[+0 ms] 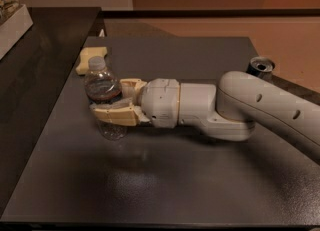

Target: Place water bottle upright

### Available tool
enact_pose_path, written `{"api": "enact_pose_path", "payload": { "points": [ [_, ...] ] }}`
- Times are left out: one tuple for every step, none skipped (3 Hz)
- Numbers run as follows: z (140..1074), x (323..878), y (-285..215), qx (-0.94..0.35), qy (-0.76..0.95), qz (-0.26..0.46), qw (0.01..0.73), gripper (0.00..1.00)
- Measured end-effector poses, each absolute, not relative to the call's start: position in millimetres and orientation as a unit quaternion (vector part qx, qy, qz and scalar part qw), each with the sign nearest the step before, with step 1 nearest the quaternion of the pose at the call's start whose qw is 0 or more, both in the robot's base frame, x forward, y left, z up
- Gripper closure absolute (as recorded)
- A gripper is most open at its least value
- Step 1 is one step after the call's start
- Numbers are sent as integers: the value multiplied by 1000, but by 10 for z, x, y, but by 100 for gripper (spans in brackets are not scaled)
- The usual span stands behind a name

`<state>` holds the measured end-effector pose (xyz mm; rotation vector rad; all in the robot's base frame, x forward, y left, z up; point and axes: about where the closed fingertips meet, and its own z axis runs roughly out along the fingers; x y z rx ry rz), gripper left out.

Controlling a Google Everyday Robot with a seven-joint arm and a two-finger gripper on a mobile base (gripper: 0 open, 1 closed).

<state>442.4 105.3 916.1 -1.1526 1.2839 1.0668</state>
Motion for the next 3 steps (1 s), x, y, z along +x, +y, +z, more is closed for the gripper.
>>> {"api": "enact_pose_path", "payload": {
  "points": [
    [9172, 4411, 1073, -484, 536, 447, 528, 36],
    [9183, 4397, 1094, -486, 535, 447, 527, 13],
    [9193, 4384, 1114, -488, 533, 447, 527, 0]
  ]
}}
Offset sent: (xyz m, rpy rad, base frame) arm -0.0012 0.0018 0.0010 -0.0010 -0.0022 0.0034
